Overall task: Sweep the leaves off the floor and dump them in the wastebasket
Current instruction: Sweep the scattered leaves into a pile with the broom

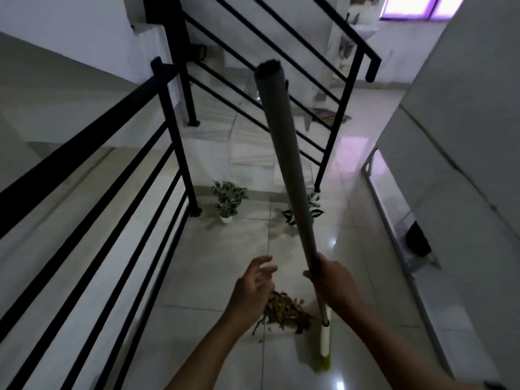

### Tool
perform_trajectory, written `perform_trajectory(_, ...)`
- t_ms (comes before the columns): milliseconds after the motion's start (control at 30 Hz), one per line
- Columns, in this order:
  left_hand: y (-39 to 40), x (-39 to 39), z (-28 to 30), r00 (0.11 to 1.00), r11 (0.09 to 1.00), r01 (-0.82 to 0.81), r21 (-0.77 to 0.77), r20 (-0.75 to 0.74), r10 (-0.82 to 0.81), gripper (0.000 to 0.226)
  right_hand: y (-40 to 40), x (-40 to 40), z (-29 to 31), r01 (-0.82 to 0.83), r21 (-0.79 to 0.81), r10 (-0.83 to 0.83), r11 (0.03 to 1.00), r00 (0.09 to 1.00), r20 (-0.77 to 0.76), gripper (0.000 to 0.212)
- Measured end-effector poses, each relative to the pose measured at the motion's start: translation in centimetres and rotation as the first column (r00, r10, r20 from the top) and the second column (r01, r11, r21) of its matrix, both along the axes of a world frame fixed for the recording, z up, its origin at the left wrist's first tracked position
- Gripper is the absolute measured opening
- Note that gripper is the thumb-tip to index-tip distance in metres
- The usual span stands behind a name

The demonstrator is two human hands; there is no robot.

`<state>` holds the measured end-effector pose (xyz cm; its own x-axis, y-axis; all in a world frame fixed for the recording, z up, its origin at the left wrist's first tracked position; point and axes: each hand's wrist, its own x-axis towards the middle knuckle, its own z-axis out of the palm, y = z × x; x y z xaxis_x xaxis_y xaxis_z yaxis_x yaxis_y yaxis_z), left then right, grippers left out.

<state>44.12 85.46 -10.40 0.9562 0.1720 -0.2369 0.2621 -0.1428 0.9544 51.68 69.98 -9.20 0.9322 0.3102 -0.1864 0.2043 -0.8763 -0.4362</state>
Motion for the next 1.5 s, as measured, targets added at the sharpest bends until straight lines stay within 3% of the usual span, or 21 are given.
perform_trajectory(200, -4.7, 1.1, -2.4, 0.929, 0.933, 0.35, 0.085, -0.157, -0.335, 0.062, 1.7, -1.2, 6.2, 0.052, 0.14, -0.069, 0.989, 0.991, 0.119, 0.03)
perform_trajectory(267, -5.8, 1.3, -2.7, 0.932, 0.913, 0.362, 0.19, -0.089, -0.351, 0.078, 1.8, -1.3, 7.5, 0.079, 0.191, -0.11, 0.978, 0.981, 0.16, 0.03)
perform_trajectory(367, -6.6, 1.6, -3.3, 0.954, 0.939, 0.284, 0.195, 0.036, -0.297, 0.084, 1.4, -1.2, 8.7, 0.122, 0.266, -0.185, 0.956, 0.956, 0.227, 0.025)
perform_trajectory(600, -7.9, 4.1, -1.2, 0.964, 0.965, 0.081, 0.251, 0.225, -0.14, 0.064, -0.2, -0.9, 8.4, 0.144, 0.424, -0.224, 0.894, 0.964, 0.144, 0.017)
perform_trajectory(700, -8.5, 5.3, -0.4, 0.98, 0.917, 0.118, 0.382, 0.106, -0.171, 0.027, -1.5, 0.1, 7.6, 0.151, 0.44, -0.211, 0.885, 0.973, 0.091, 0.021)
perform_trajectory(800, -8.6, 5.8, -0.7, 0.988, 0.923, 0.153, 0.353, -0.05, -0.145, 0.021, -3.1, 1.5, 7.3, 0.091, 0.44, -0.137, 0.893, 0.988, 0.075, 0.021)
perform_trajectory(933, -8.5, 6.1, -2.9, 0.97, 0.862, 0.241, 0.445, -0.105, -0.217, 0.02, -5.5, 4.0, 8.4, 0.065, 0.686, -0.07, 0.725, 0.997, -0.02, 0.018)
perform_trajectory(1067, -8.7, 7.0, -5.2, 0.956, 0.833, 0.285, 0.474, -0.207, -0.209, 0.026, -7.6, 6.8, 7.7, 0.087, 0.83, -0.045, 0.551, 0.996, -0.075, 0.029)
perform_trajectory(1167, -8.5, 7.2, -7.0, 0.941, 0.818, 0.311, 0.484, -0.275, -0.195, 0.028, -9.2, 8.0, 6.2, 0.136, 0.877, -0.015, 0.461, 0.989, -0.146, 0.014)
perform_trajectory(1367, -8.9, 6.1, -11.8, 0.893, 0.812, 0.337, 0.477, -0.434, -0.116, 0.038, -10.1, 6.4, 1.3, 0.188, 0.768, 0.065, 0.612, 0.956, -0.285, 0.018)
perform_trajectory(1500, -10.5, 7.7, -13.4, 0.914, 0.859, 0.233, 0.456, -0.405, -0.032, 0.042, -10.7, 6.8, 0.3, 0.165, 0.73, -0.003, 0.663, 0.976, -0.218, 0.017)
